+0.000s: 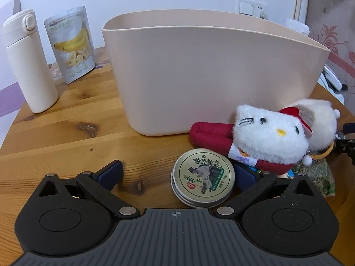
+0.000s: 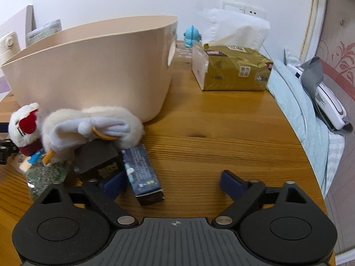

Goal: Organize objects
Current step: 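Grasp the round tin with left tool while right tool grasps the dark pack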

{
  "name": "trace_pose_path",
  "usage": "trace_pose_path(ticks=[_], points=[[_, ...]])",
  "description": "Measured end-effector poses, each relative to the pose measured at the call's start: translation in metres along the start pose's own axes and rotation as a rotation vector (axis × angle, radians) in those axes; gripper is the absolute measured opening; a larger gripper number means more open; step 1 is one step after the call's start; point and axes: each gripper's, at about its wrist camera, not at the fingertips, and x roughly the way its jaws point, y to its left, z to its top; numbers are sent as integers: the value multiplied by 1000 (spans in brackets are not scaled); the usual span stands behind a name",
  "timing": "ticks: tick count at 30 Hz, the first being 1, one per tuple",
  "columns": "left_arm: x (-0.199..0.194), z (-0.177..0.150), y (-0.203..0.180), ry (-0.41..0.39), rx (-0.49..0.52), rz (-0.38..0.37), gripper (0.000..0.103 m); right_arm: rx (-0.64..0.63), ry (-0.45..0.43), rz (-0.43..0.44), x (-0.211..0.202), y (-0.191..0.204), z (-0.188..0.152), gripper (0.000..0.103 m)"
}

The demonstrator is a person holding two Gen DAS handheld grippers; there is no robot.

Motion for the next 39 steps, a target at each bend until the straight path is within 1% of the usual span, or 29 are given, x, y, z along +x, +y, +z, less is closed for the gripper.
trace_pose_path(ticks=[1, 2, 3, 4, 5, 6, 7, 8, 9, 11, 13, 17, 22, 26, 32, 39], points=[[0, 0, -1, -6, 1, -1, 101, -5, -4, 5, -1, 2, 0, 81], [-1, 0, -1, -14, 4, -6, 95, -10, -10, 9, -2, 4, 0, 76], [-2, 0, -3, -19, 11, -14, 91, -9, -17, 6, -3, 5, 0, 73], [-4, 0, -3, -21, 15, -19, 89, -7, -24, 1, -3, 6, 0, 67], [-5, 0, -4, -23, 19, -25, 83, -3, -30, 1, -4, 7, 0, 61], [-6, 0, -5, -27, 23, -30, 75, -2, -34, 5, -4, 8, 0, 57], [-8, 0, -5, -31, 26, -35, 69, -6, -36, 7, -5, 10, -1, 51], [-10, 0, -6, -35, 28, -38, 58, -11, -37, 10, -6, 12, -1, 45], [-12, 0, -6, -35, 28, -37, 56, -18, -38, 11, -7, 15, -1, 43], [-13, -1, -5, -31, 21, -43, 56, -45, -41, 6, -8, 22, -1, 36], [-15, -3, -3, -30, 23, -40, 56, -74, -41, -1, -10, 28, -2, 31], [-22, -7, 0, -24, 12, -29, 56, -88, -36, 2, -14, 31, -4, 25], [-30, -14, 8, -18, -6, -22, 56, -49, -17, 27, -19, 26, -7, 24], [-38, -20, 13, -13, -27, -20, 56, 10, -5, 69, -27, 19, -8, 24], [-52, -27, 16, -19, -42, -26, 56, 8, -30, 74, -42, 19, -8, 24], [-69, -22, 18, -54, -57, -24, 56, 7, -67, 72, -61, 18, -3, 24]])
